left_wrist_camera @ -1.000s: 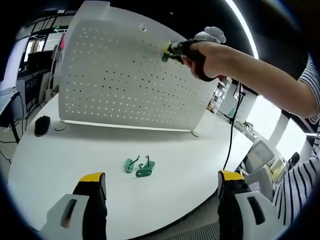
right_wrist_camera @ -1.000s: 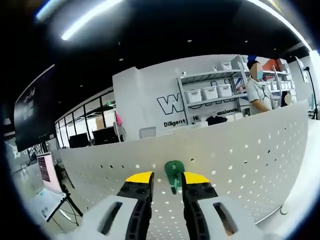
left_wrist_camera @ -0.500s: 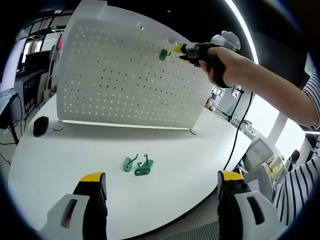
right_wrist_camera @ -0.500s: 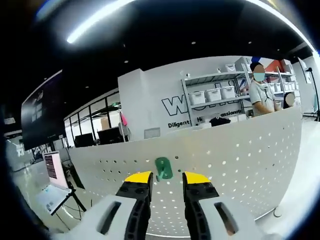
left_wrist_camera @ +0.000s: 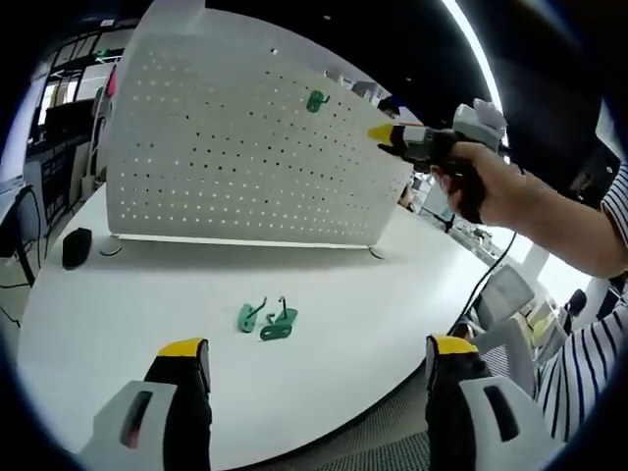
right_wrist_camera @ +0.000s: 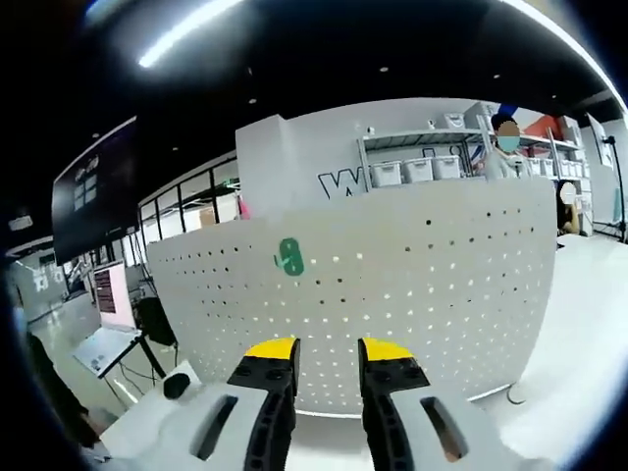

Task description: Insert the hook assembly into the mounting plate slot until the hook locks in place.

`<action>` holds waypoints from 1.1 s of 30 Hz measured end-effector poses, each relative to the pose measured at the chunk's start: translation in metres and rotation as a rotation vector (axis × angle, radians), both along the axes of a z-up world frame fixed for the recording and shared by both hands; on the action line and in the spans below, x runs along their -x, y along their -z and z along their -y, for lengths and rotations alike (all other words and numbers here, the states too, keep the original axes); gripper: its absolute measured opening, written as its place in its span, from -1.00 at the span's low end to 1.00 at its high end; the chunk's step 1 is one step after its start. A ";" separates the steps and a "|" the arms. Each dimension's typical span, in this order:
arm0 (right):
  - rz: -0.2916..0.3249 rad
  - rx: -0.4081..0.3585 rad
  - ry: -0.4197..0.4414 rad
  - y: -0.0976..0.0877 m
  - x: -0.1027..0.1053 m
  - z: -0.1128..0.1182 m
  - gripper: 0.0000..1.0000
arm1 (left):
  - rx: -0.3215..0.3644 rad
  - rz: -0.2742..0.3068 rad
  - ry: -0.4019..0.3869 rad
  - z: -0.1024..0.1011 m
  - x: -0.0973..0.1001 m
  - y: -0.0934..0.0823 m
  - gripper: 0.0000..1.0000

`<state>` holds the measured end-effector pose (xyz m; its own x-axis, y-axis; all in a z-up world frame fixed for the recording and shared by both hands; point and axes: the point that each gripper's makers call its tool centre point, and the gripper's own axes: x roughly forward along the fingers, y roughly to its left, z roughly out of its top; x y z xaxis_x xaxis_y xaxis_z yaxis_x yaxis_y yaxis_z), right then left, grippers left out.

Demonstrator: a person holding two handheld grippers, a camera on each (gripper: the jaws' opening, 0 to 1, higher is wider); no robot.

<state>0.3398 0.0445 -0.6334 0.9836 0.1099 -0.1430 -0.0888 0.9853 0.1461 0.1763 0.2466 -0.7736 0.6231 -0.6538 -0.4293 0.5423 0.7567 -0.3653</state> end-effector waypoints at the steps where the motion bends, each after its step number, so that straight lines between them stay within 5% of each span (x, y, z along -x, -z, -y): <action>1: -0.027 0.023 -0.008 0.010 0.005 0.002 -0.59 | -0.002 0.001 0.001 0.000 0.000 0.000 0.86; 10: -0.112 0.091 -0.054 0.054 0.045 0.008 -0.59 | -0.022 -0.005 0.016 0.001 0.001 0.004 0.84; 14: -0.171 0.052 -0.053 0.077 0.059 0.008 -0.59 | -0.031 -0.004 0.023 0.002 0.002 0.005 0.83; 33: -0.244 0.143 -0.173 0.115 0.118 -0.025 -0.63 | -0.032 -0.021 0.029 0.003 0.004 0.007 0.82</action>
